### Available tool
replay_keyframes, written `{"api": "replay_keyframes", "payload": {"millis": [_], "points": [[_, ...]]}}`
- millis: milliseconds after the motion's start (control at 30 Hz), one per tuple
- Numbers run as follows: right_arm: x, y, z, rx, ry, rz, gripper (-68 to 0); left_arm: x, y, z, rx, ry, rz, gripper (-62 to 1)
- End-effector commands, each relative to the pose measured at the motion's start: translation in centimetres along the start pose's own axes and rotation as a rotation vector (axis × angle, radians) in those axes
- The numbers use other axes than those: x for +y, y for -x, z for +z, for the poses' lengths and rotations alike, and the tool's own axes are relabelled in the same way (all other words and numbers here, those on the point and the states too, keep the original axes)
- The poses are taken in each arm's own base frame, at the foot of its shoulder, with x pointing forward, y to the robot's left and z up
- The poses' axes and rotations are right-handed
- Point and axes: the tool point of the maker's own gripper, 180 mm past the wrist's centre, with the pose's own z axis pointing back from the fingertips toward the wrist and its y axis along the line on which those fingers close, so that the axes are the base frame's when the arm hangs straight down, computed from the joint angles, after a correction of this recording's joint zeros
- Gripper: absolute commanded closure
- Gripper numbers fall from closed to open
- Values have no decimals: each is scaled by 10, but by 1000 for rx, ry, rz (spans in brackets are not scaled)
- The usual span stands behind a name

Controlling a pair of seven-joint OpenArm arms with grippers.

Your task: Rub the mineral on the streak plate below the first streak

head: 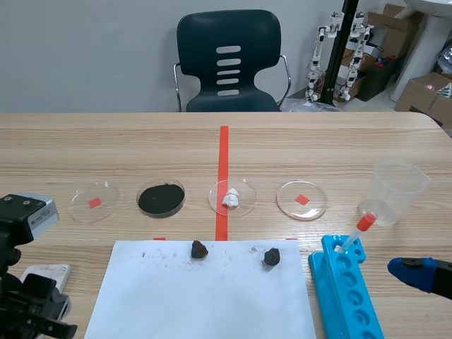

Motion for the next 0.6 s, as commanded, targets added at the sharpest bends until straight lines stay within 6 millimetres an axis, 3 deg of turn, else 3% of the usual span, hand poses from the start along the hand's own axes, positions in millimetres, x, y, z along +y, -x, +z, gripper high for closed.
{"api": "replay_keyframes", "payload": {"millis": [0,567], "points": [[0,-12,-2,-41,-2,-1,-679,8,2,-3,12,-12,24,-85],[0,-12,-2,-41,-2,-1,-679,57,14,-37,85,-56,133,-85]]}}
